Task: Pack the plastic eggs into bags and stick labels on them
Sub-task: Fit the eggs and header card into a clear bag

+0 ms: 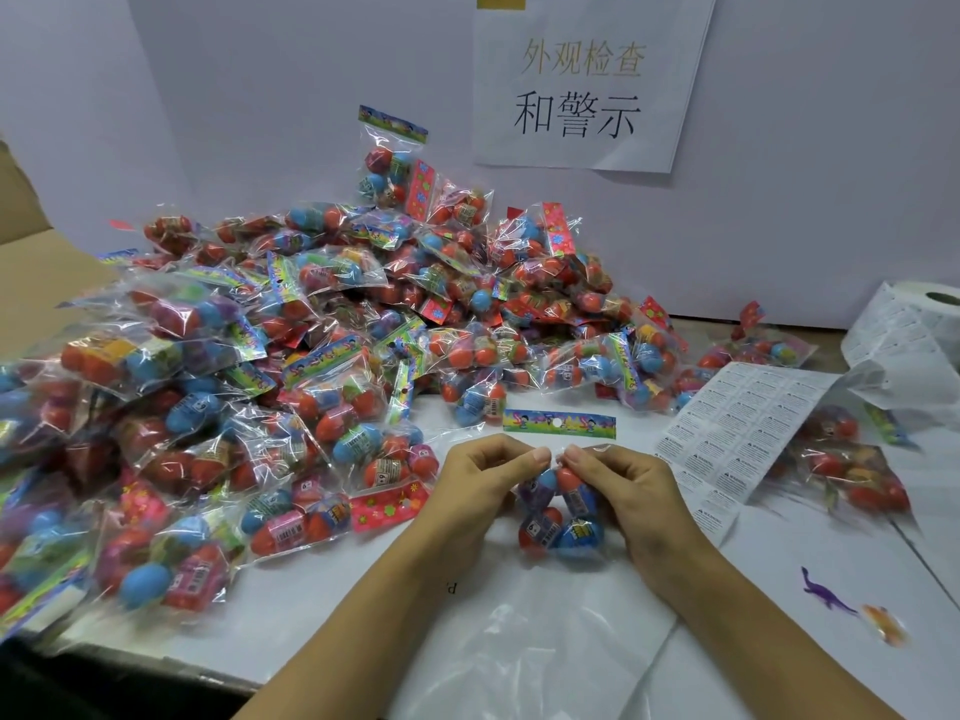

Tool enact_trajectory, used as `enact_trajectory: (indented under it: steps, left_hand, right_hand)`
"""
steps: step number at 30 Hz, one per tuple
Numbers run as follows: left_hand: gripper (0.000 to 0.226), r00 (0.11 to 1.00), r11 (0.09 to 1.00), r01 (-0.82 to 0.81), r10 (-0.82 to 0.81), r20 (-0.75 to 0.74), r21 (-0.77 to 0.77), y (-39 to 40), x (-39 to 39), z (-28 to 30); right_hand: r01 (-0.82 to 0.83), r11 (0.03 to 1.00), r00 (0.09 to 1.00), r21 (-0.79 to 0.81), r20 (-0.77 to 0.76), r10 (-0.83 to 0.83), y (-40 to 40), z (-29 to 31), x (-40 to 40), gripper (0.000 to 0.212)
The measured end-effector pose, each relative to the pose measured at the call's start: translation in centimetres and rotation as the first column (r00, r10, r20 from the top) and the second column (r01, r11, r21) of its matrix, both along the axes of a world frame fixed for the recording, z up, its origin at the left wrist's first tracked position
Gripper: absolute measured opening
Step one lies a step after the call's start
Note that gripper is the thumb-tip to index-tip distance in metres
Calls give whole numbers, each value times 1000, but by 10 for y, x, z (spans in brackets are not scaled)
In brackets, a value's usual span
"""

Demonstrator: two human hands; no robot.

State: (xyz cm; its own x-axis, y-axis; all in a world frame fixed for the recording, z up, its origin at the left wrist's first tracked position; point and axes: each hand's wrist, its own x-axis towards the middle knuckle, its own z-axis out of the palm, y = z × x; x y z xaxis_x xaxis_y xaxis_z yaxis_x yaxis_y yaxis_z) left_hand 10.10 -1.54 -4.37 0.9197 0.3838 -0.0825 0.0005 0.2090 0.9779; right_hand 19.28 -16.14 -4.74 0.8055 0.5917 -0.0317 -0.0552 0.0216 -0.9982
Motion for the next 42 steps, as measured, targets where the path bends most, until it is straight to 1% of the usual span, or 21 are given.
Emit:
enact_trajectory:
  steps: [4,7,11,14,18,21,24,32,34,36,37,39,40,41,42]
  left_hand:
    - [21,1000,999,-27,26,-7,-19,-2,0,2]
    - [25,999,999,-28,27,-36,-45,-2,1,5]
    - [38,996,991,-67,60,-62,-118,-1,1,7]
    - [36,995,992,-74,68,-68,-98,-2,1,7]
    - [36,994,990,-91,85,-62,-104,-2,1,7]
    - [37,994,989,-101,95,-59,-111,-2,3,6]
    - [38,992,986,-117,112,-52,-121,-2,4,5]
    - [38,992,985,-120,112,-63,-127,-1,5,5]
    - [37,990,979,-136,130,-49,-151,-2,5,6]
    - [35,982,964,-190,188,-32,-186,-1,4,6]
    - [35,975,956,-221,221,-26,-194,0,4,6]
    - [35,965,943,-258,262,-9,-211,2,4,6]
    - [33,962,941,-266,272,1,-210,2,4,7]
    - [31,962,942,-263,272,15,-206,2,4,8]
    - [32,965,946,-249,261,32,-208,1,4,9]
  right_hand:
    - [-1,1000,1000,1,-27,1,1,3,-2,32]
    - [9,1000,997,17,-77,-8,2,4,0,37]
    - [26,999,995,23,-95,-24,1,4,0,45]
    - [38,999,996,33,-88,-35,0,4,0,44]
    - [63,997,992,45,-112,-58,-1,6,0,32]
    - [81,996,988,48,-135,-74,0,8,0,28]
    - [106,993,983,60,-156,-96,1,8,0,32]
    - [89,994,986,60,-149,-79,1,6,3,35]
    - [115,989,986,93,-133,-102,2,4,2,33]
    - [193,976,981,99,-58,-188,0,1,3,26]
    - [243,967,969,71,28,-245,-1,0,3,24]
    - [314,949,912,37,265,-312,-5,-3,4,21]
    - [306,951,881,37,369,-298,-7,-4,3,17]
    - [274,961,861,32,437,-260,-7,-4,1,12]
    - [228,973,858,23,468,-212,-5,-4,-2,7]
